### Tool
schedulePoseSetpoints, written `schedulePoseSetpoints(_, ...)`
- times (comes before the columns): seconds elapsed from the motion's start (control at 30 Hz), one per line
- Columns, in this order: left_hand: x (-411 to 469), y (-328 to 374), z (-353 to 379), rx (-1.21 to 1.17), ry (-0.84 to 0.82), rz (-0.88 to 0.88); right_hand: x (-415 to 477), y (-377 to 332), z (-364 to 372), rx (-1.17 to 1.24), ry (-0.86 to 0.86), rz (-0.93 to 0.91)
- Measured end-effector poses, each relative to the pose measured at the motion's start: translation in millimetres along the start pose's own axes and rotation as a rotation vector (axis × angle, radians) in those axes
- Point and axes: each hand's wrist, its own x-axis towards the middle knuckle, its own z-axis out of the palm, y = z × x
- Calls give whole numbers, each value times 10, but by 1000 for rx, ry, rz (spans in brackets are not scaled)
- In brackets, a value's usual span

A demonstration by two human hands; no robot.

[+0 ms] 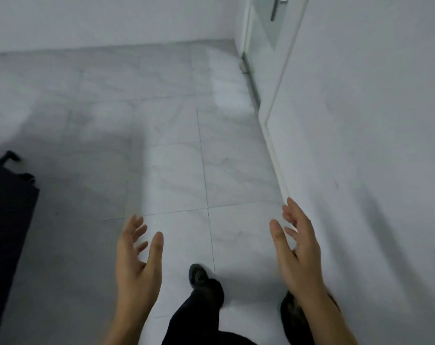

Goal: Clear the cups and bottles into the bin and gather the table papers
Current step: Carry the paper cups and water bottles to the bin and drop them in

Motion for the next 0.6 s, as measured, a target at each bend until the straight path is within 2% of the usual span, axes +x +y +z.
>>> schedulePoseSetpoints(0.13, 1020, 160, -105, -57, 84, -25, 897, -504, 660, -37, -149, -115)
schedulePoseSetpoints(0.33, 2246, 517, -453, -90, 197, 43, 1941, -1209, 1505, 13, -259, -235)
schedulePoseSetpoints(0.5, 2899, 276, -517, -55, 303, -44, 2649, -1191, 2165, -1, -345, -158)
schedulePoseSetpoints(0.6, 3596, -11, -461, -6, 382, -149, 3359, -1159, 2914, -7, -407, -147)
